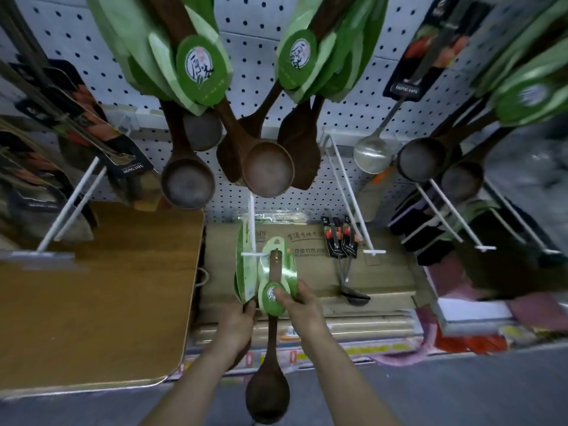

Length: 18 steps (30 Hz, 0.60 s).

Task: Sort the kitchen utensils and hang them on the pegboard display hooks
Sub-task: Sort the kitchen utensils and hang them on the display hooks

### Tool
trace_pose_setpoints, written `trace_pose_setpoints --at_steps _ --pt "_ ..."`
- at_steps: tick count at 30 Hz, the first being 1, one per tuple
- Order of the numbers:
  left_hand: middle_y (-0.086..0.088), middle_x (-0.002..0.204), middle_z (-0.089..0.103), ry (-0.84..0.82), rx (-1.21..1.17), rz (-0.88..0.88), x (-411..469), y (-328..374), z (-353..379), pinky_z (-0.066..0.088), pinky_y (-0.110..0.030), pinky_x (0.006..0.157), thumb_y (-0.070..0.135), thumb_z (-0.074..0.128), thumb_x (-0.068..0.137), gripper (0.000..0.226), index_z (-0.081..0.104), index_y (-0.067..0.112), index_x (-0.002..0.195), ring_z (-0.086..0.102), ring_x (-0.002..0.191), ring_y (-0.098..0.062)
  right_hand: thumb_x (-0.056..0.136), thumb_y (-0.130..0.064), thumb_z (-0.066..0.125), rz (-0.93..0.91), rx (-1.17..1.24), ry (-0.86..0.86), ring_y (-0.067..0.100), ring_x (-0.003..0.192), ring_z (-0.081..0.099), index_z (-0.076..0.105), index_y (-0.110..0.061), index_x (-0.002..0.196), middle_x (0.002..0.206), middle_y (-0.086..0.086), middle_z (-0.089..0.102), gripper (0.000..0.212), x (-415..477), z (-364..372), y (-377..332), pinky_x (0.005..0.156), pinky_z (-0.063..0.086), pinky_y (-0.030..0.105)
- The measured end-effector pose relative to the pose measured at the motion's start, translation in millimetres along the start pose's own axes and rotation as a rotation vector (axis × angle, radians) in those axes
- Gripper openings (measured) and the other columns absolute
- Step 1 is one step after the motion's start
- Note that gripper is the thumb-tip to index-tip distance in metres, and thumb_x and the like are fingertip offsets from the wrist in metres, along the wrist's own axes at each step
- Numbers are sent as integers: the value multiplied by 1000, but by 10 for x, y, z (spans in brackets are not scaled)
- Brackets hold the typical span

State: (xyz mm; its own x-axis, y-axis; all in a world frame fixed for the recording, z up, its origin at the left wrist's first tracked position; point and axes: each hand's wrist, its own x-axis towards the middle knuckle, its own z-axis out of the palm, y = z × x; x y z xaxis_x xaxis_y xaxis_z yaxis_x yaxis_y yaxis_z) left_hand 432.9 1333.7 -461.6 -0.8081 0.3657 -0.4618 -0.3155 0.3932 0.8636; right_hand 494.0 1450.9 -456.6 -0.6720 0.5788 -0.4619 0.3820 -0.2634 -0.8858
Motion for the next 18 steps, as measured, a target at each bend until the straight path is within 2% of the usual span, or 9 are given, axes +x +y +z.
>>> trace_pose_setpoints --at_steps 2,4,8,12,15,18 --pt "3 96 67 -45 -51 -27 -241 55 20 52 -32 79 8 40 101 24 60 21 99 64 94 -22 89 -12 71 8 19 24 18 86 71 71 -14 102 92 2 76 13 -229 -117 -53 74 58 29" --pt "1 93 69 -94 -45 -60 -467 102 43 51 -28 70 5 41 100 25 61 17 107 65 88 -17 89 -11 71 1 57 45 21 88 72 71 -12 104 95 5 76 15 -459 -234 -144 77 59 32" --pt "4 83 64 -172 185 -86 -837 219 135 42 -28 63 3 38 96 24 58 10 107 58 76 -16 90 -12 70 -12 107 69 22 90 73 71 -17 105 97 3 76 17 -876 -443 -388 80 60 39" --pt "-6 90 60 -237 157 -37 -1118 549 230 39 -31 75 0 39 92 28 54 14 110 54 87 -25 90 -14 70 -54 129 110 22 92 72 69 -16 109 97 2 76 19 -1146 -606 -661 85 59 45" --pt "-7 99 58 -256 95 -20 -1286 753 231 40 -32 81 2 38 96 23 53 8 113 53 94 -24 90 -16 70 -78 126 121 21 93 72 68 -17 111 97 0 76 21 -1312 -707 -826 87 58 45" --pt "-1 79 52 -236 38 21 -1427 854 177 39 -23 63 6 36 101 20 54 6 108 48 71 -12 90 -18 71 -87 117 98 21 91 72 68 -20 105 95 1 76 15 -1455 -733 -907 83 59 40"
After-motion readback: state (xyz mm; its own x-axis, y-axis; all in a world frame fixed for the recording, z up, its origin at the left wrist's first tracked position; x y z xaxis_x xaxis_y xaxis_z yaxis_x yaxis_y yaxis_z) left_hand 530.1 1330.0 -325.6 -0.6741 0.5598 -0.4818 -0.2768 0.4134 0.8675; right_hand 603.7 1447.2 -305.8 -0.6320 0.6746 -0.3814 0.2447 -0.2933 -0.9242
